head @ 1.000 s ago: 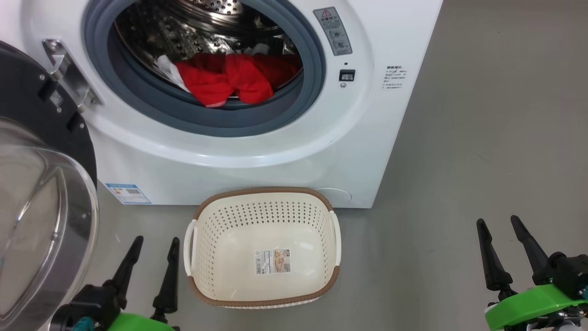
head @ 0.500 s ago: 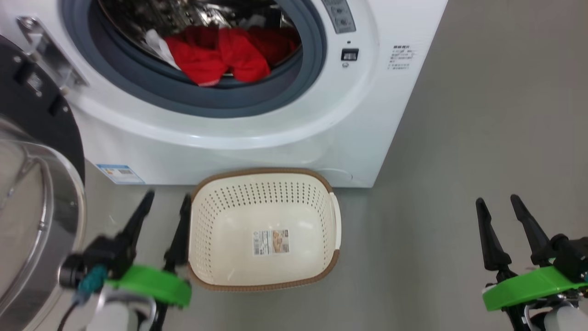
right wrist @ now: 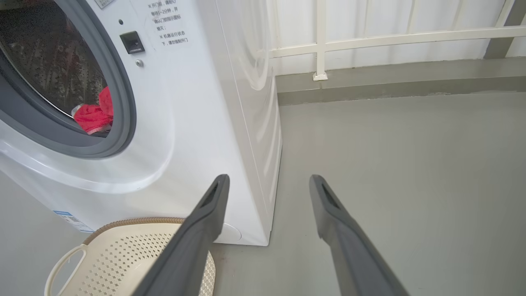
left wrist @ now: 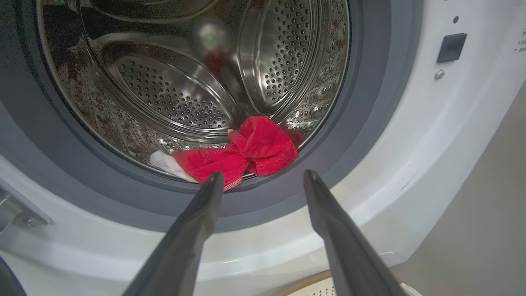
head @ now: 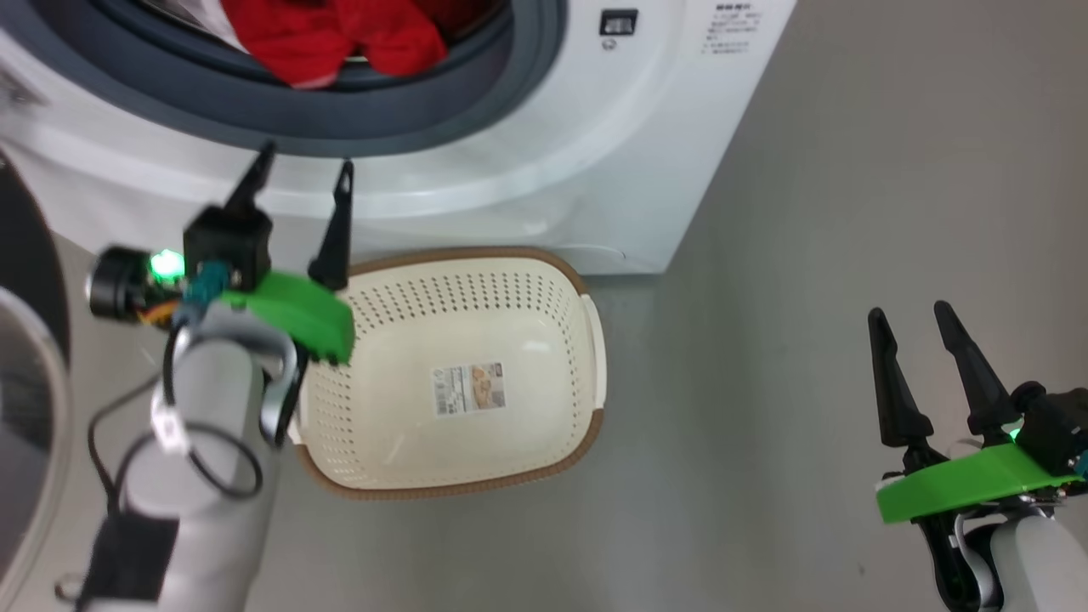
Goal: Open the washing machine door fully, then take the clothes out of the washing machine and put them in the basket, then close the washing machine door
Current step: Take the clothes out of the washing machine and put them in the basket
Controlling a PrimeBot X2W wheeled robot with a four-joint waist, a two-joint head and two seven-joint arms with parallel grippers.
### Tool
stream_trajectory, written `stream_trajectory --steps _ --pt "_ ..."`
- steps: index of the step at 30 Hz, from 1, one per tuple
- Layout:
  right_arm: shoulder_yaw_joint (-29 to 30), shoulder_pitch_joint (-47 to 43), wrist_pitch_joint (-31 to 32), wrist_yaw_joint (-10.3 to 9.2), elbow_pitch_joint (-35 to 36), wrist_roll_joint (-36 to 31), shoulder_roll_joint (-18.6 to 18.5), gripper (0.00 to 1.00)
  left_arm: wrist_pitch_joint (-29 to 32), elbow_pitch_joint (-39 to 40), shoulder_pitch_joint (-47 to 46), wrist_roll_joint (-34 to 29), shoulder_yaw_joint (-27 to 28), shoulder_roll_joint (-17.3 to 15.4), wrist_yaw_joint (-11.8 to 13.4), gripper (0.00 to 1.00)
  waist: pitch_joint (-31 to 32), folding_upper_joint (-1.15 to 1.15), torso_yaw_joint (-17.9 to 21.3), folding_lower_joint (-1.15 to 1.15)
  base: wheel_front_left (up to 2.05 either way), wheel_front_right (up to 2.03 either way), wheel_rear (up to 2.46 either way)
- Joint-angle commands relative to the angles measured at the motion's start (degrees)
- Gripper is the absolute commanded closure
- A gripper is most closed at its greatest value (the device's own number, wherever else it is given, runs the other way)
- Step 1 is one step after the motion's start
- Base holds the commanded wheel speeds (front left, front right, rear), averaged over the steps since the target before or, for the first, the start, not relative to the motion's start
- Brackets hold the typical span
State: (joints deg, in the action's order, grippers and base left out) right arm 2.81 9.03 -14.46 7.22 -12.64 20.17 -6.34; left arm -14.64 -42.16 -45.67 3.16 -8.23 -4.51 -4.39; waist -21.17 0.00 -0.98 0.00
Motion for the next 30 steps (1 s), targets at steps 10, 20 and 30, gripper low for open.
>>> stream_trajectory --steps 10,20,30 --pt "-2.0 4.1 -0.5 0.26 2.4 -0.4 1.0 0.00 0.8 -17.3 -19.2 -3.0 -0.7 -2.4 3.3 0.00 -8.2 0.00 4.1 0.00 0.00 0.00 0.00" --pt "-3.7 6.7 -0.5 0.26 2.9 -0.2 1.7 0.00 2.5 -27.9 -30.3 -3.0 -1.0 -6.0 4.0 0.00 -12.8 0.00 6.7 0.00 0.00 0.00 0.00" --pt "-5.2 8.0 -0.5 0.26 3.4 0.2 1.6 0.00 3.2 -30.4 -35.0 -2.4 -1.2 -9.5 4.3 0.00 -15.8 0.00 8.6 0.00 0.00 0.00 0.00"
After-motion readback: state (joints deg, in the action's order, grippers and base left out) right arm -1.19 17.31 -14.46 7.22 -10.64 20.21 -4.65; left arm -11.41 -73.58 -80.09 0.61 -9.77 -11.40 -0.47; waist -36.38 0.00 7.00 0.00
